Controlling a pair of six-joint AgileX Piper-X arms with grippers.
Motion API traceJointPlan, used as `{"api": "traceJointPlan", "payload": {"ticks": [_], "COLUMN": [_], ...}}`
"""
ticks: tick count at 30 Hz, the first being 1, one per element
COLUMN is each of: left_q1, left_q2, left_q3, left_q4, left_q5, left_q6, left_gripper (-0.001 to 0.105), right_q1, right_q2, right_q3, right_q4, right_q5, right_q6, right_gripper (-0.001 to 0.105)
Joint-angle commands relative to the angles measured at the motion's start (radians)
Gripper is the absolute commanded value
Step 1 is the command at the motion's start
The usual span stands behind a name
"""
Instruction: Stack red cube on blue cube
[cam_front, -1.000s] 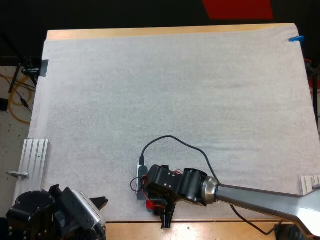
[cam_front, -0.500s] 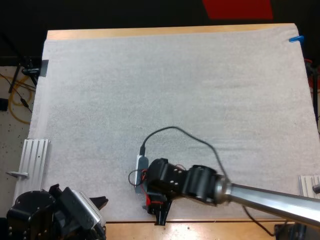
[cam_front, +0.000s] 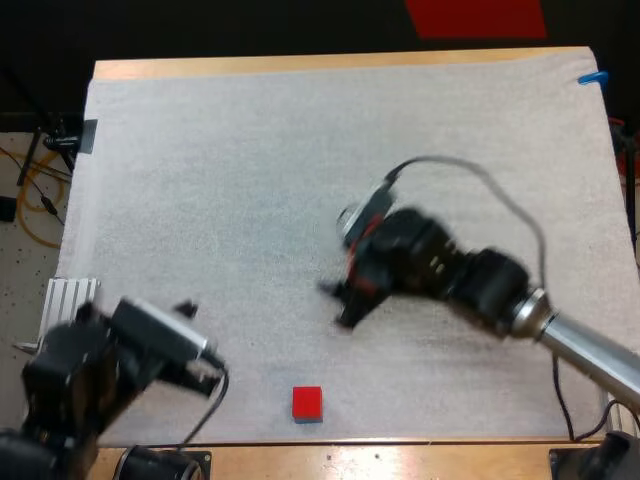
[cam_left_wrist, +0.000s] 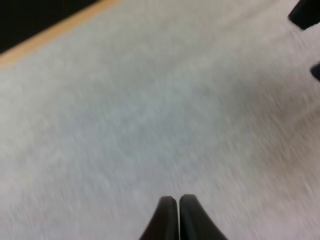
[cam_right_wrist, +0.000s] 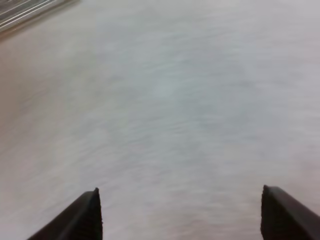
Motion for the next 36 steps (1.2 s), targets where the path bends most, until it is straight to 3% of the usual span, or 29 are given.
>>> {"api": "traceJointPlan", "payload": {"ticks": [1, 9, 12, 16, 19, 25, 31, 36], "left_q1": [-0.002, 0.002, 0.039, 0.137, 0.209, 0.277, 0.277, 0.277], "left_q2": [0.03, 0.18, 0.224, 0.247, 0.246, 0.221, 0.097, -0.033], "left_q3": [-0.007, -0.007, -0.007, -0.007, -0.007, -0.007, -0.007, 0.003], "left_q4": [-0.076, -0.273, -0.313, -0.374, -0.408, -0.385, -0.379, -0.286], "left_q5": [-0.027, -0.122, -0.128, -0.124, -0.103, -0.017, -0.01, -0.01], "left_q6": [-0.021, -0.032, -0.032, -0.032, -0.028, -0.028, -0.028, -0.028], "left_gripper": [0.001, 0.019, 0.034, 0.062, 0.073, 0.074, 0.074, 0.074], "right_q1": [-0.041, -0.359, -0.477, -0.648, -0.755, -0.876, -0.881, -0.881], "right_q2": [-0.005, -0.049, -0.09, -0.16, -0.205, -0.335, -0.51, -0.674], "right_q3": [-0.006, -0.006, -0.006, -0.006, -0.006, 0.029, 0.152, 0.272], "right_q4": [-0.015, -0.01, -0.005, -0.001, 0.03, 0.085, 0.136, 0.177], "right_q5": [-0.006, 0.001, 0.026, 0.032, 0.032, 0.032, 0.038, 0.038], "right_q6": [0.017, 0.024, 0.024, 0.024, 0.014, -0.011, -0.011, -0.011], "right_gripper": [0.065, 0.065, 0.065, 0.065, 0.065, 0.065, 0.065, 0.065]}}
